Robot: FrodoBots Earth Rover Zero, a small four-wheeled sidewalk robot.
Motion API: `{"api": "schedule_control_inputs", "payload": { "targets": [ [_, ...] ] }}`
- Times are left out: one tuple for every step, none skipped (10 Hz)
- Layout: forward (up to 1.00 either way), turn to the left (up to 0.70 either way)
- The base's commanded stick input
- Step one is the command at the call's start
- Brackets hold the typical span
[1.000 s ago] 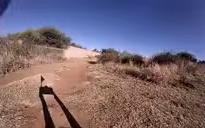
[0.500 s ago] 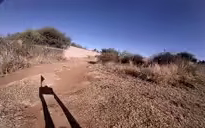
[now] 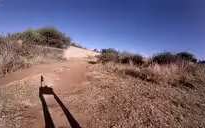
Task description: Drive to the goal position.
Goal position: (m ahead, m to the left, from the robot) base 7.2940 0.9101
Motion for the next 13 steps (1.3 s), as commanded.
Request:
{"api": "schedule_control_inputs", "payload": {
  "targets": [
    [0.50,0.00],
    [0.50,0.00],
    [0.50,0.00],
    [0.50,0.00],
    [0.50,0.00],
    [0.50,0.00],
    [0.50,0.00],
    [0.50,0.00],
    [0.50,0.00],
    [0.50,0.00],
    [0.50,0.00],
    [0.24,0.00],
    [0.00,0.00]
  ]
}}
